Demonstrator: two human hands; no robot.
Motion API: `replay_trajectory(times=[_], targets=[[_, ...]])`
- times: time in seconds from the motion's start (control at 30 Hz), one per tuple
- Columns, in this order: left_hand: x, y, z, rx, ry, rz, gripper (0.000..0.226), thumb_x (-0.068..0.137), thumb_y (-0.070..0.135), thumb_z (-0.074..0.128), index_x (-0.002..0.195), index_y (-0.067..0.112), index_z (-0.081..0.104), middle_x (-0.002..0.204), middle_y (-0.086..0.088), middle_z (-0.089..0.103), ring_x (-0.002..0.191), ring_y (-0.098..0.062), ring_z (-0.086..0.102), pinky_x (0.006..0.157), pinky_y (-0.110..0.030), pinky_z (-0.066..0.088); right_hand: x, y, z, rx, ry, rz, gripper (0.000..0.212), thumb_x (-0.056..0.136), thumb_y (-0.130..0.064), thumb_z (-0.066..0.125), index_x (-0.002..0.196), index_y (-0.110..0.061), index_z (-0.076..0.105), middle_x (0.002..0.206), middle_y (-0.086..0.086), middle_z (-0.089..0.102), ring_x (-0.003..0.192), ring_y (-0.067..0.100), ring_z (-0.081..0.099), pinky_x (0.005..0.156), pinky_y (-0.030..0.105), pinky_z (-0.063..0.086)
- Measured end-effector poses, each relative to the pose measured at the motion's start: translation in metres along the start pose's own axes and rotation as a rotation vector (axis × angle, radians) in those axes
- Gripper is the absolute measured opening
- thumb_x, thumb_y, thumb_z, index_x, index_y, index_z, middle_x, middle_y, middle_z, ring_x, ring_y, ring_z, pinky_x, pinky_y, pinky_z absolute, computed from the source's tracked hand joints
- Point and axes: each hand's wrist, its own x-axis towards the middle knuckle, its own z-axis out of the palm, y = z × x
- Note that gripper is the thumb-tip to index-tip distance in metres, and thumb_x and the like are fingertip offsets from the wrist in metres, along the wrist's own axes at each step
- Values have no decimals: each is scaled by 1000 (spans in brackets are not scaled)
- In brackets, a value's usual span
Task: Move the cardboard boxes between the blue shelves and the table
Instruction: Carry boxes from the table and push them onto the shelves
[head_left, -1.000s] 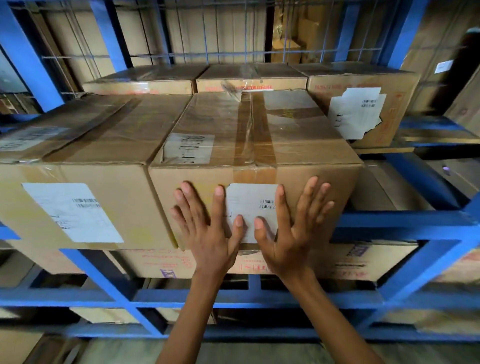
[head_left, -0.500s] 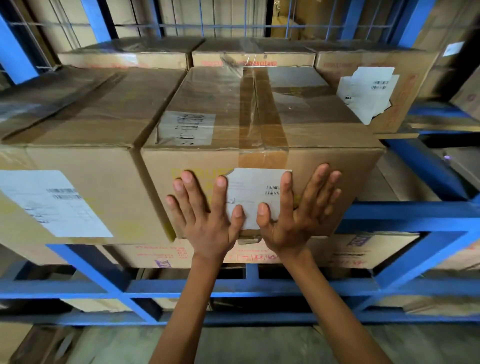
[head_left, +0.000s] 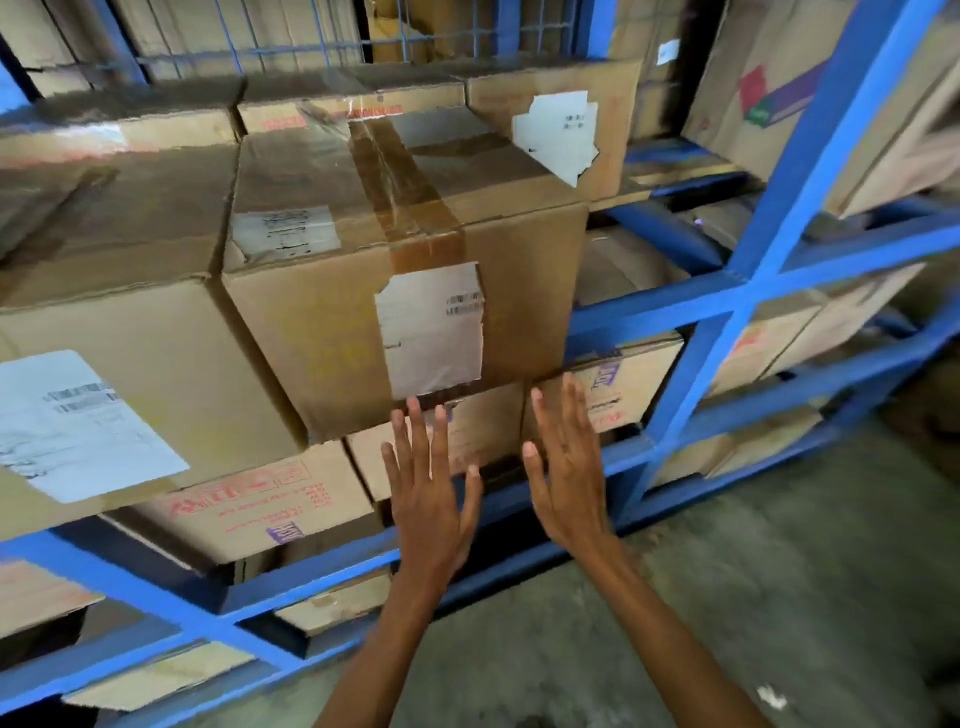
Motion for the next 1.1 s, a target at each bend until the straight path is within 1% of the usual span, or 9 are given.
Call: replay_trajectory(times=[0.1,0.2,0.27,0.33,0.4,0.6,0.83,0.97,1.1], targets=[[-34,29,6,-111,-251,69,79,93,21,63,161,7,25,171,-14,9,159,-29,-3,129,-46,2,-67,18,-31,-141,-61,308,60,104,-29,49,159,-8,36,170,16,14,159,33,13,121,58,30],[-61,77,17,-233,-462,235,77,94,21,62,161,6,25,171,-14,9,159,-31,0,129,-48,5,-136,31,-80,-270,-101,546,60,105,-34,46,160,-11,35,170,15,17,158,33,13,125,55,25],[-74,106,24,-328,-588,389,79,90,17,67,158,2,30,168,-18,16,158,-36,9,127,-53,13,-177,35,-112,-348,-70,684,61,107,-34,48,161,-12,30,170,14,15,159,31,11,126,53,21],[-106,163,34,-455,-717,574,80,87,12,72,155,-2,34,165,-23,23,155,-40,15,125,-57,19,-240,37,-164,-457,26,903,64,106,-36,51,162,-13,28,171,14,13,160,30,8,128,51,16],[-111,182,37,-471,-776,596,81,85,11,74,154,-3,34,164,-24,25,154,-42,16,125,-56,18,-255,33,-185,-439,33,926,66,105,-38,51,163,-14,28,172,13,12,161,29,6,128,50,14],[-201,321,27,-762,-957,938,81,85,9,76,155,1,37,165,-22,24,155,-39,16,126,-52,17,-377,9,-304,-654,335,1325,68,105,-43,49,164,-18,25,173,11,7,161,27,-2,129,49,8],[-300,474,2,-971,-1121,1323,80,90,12,72,158,5,30,167,-17,19,157,-32,7,127,-53,16,-478,-26,-400,-864,599,1630,69,107,-54,35,166,-25,15,174,4,-5,159,21,-16,130,46,-5],[-359,550,-5,-1002,-1197,1585,88,92,20,70,162,16,18,170,-9,9,158,-24,-3,129,-47,12,-532,-39,-425,-895,739,1839,75,105,-56,40,166,-28,9,173,5,-10,158,23,-19,128,50,-9],[-412,605,-6,-969,-1250,1807,101,86,26,77,163,23,12,171,-7,1,158,-23,-9,129,-48,9,-579,-47,-430,-862,810,2067,88,98,-59,52,166,-30,4,172,7,-15,157,25,-23,128,56,-7]])
